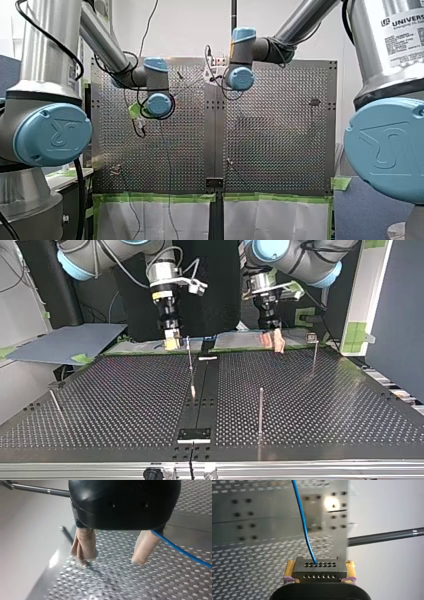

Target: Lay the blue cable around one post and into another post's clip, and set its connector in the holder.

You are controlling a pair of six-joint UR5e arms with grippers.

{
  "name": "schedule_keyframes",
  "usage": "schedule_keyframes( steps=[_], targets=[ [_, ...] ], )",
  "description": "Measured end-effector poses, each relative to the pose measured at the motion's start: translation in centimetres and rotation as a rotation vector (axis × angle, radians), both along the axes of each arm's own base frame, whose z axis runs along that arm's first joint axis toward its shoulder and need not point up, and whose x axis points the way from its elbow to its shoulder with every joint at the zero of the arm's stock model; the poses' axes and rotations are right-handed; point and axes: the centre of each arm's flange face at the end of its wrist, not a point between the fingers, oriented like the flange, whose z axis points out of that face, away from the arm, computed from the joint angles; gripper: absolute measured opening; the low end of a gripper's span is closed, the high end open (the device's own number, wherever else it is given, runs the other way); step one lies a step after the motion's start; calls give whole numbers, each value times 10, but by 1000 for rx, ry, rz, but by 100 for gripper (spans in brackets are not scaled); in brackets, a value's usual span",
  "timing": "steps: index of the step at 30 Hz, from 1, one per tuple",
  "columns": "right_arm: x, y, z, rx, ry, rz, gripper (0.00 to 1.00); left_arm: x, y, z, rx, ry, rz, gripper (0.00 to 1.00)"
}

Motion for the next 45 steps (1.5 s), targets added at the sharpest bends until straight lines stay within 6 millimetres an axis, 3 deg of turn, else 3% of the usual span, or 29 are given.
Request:
schedule_keyframes(
  steps=[11, 17, 25, 31, 45],
  targets=[
    [-10, 8, 94, -72, -64, 4, 1, 10, 5, 79, -35, -90, 21, 100],
    [-11, 6, 121, -80, -70, 11, 1, 15, 15, 124, -43, -141, 33, 100],
    [-5, -2, 138, -72, -50, 20, 1, 19, 26, 172, -49, -193, 22, 100],
    [2, -8, 142, -57, -30, 34, 1, 35, 27, 180, -28, -173, 13, 100],
    [20, -44, 124, 13, 43, 40, 1, 80, 42, 187, 16, -112, 2, 100]
  ],
)
